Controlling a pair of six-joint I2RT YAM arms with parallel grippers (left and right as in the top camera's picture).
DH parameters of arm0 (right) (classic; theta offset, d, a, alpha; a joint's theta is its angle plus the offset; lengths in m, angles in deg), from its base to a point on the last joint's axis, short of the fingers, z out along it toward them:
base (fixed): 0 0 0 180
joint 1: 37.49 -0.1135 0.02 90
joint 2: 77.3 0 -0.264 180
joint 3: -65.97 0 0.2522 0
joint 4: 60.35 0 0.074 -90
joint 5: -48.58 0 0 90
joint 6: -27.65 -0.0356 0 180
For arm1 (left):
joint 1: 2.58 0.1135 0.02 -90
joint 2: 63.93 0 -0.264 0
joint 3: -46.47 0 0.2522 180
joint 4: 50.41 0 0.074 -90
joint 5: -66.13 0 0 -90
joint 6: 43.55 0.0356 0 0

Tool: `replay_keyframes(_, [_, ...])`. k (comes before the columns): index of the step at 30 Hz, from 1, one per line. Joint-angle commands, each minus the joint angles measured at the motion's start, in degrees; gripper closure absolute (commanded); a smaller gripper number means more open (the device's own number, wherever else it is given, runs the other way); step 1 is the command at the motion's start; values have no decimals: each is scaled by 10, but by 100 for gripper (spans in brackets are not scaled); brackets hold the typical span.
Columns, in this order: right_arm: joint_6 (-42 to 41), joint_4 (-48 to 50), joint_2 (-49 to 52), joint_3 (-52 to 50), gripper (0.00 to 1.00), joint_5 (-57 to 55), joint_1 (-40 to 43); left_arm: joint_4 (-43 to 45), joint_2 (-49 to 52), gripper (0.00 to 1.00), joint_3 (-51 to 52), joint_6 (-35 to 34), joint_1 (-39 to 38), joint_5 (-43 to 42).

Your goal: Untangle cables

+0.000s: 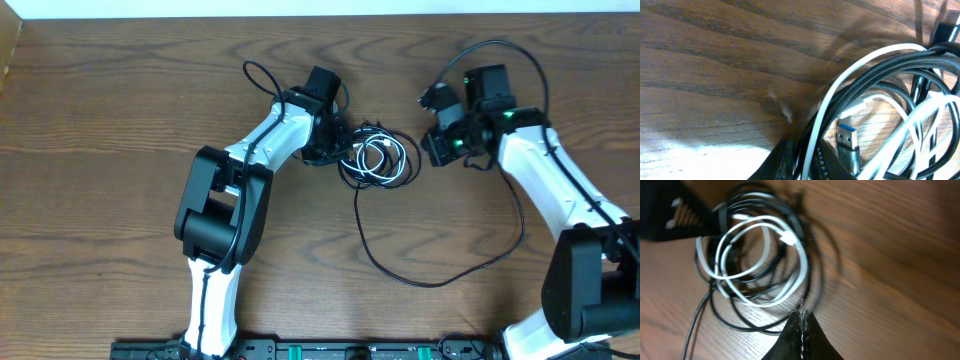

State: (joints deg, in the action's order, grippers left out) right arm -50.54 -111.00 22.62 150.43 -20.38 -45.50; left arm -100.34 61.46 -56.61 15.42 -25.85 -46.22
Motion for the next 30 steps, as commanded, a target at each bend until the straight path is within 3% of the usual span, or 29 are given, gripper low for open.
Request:
replay_keyframes(1, [-78,0,-7,1,99,3,31,-8,35,83,7,10,2,40])
replay_keyframes(4, [-46,-15,-6,0,96,42,43,-8,35,83,7,10,2,40])
replay_keyframes(5, [-19,-19,-6,0,88,64,41,-8,35,83,7,10,2,40])
replay_keyframes(6, [18,-26,-6,0,71,91,37,-8,35,83,7,10,2,40])
replay_keyframes(9, [94,-42,-6,0,49,128,19,-8,35,83,7,10,2,40])
replay_keyframes(10, [108,-45,-5,0,46,128,11,-8,35,83,7,10,2,40])
replay_keyframes(15, [196,-66,-2,-1,44,114,-45,-9,35,83,7,10,2,40])
replay_keyframes(23, [245,-59,24,-9,59,-9,-132,-9,35,83,7,10,2,40])
replay_keyframes(30, [249,-35,77,-12,61,-63,-158,-9,35,83,7,10,2,40])
